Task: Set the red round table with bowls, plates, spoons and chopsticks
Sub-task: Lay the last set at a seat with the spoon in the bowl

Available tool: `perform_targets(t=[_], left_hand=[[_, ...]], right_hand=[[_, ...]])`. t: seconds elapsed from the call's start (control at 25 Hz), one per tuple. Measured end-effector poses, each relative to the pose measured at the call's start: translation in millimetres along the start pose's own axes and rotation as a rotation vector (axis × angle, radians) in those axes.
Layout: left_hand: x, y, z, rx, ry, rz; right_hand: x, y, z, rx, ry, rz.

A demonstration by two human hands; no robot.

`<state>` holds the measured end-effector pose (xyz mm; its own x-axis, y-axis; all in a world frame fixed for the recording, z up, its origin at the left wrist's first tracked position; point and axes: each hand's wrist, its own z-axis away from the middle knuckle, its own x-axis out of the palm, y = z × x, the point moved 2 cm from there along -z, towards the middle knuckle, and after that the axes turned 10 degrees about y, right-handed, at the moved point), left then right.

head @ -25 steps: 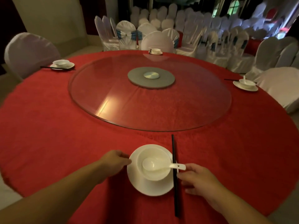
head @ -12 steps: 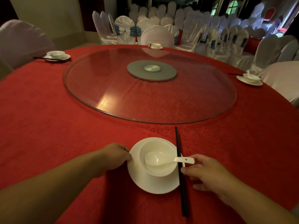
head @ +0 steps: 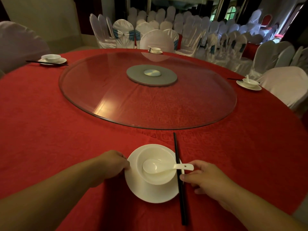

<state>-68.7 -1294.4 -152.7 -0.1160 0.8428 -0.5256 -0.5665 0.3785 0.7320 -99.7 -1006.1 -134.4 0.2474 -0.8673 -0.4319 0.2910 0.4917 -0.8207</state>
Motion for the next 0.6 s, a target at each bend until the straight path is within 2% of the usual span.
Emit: perform_targets(t=[0.36, 0.6], left_hand=[[-1.4, 0.6, 1.2, 0.011, -0.011, -0.016], [-9.3, -9.6, 5.7, -0.044, 0.047, 0.102]], right_hand=[[1.3, 2.4, -1.5, 0.005, 0.006, 0.009], [-4.7, 3.3, 2.6, 0.095, 0.030, -0.032]])
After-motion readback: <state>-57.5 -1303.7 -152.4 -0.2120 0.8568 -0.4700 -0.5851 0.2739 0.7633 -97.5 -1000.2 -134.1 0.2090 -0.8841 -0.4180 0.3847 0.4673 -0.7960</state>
